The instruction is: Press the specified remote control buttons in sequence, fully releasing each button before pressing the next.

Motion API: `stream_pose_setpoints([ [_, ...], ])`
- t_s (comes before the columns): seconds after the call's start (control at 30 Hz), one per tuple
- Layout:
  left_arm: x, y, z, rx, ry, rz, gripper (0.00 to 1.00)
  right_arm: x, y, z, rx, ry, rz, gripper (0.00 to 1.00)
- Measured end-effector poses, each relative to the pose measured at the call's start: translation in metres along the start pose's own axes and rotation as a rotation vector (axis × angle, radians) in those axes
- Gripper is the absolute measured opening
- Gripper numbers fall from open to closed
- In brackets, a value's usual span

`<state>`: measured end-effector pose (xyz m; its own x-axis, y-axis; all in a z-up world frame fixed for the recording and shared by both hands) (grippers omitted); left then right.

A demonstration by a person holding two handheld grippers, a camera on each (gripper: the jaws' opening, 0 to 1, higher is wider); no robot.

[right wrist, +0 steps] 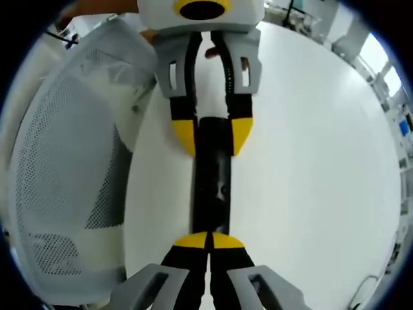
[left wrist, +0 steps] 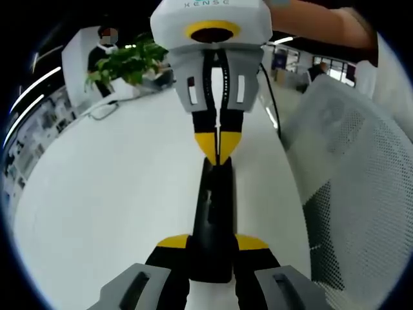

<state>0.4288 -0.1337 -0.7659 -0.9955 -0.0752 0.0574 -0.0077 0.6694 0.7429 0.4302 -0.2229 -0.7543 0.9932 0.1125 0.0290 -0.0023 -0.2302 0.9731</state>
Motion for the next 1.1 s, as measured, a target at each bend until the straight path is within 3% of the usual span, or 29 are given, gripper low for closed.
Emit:
stream_pose_setpoints([
  [0.37, 0.0, 0.0, 0.0, 0.009, 0.002, 0.0, 0.24, 0.003, 0.007, 0.0, 0.012, -0.024, 0.016, 0.0],
  [1.1, 0.0, 0.0, -0.001, 0.017, 0.0, -0.003, 0.24, 0.006, 0.017, -0.016, 0.014, 0.013, 0.024, 0.0],
])
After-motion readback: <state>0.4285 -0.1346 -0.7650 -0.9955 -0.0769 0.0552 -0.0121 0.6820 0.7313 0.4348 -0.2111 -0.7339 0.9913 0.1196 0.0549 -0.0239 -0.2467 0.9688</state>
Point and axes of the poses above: the point that each gripper's makers call its tool centre point, and the gripper's own axes: y roughly backward along the fingers, x roughly to its right, z roughly out of its underside, the point moved 2 cm from there along y, roughly backward along the fingers, and after that the axes turned 5 degrees about z, right-handed, at the moved point
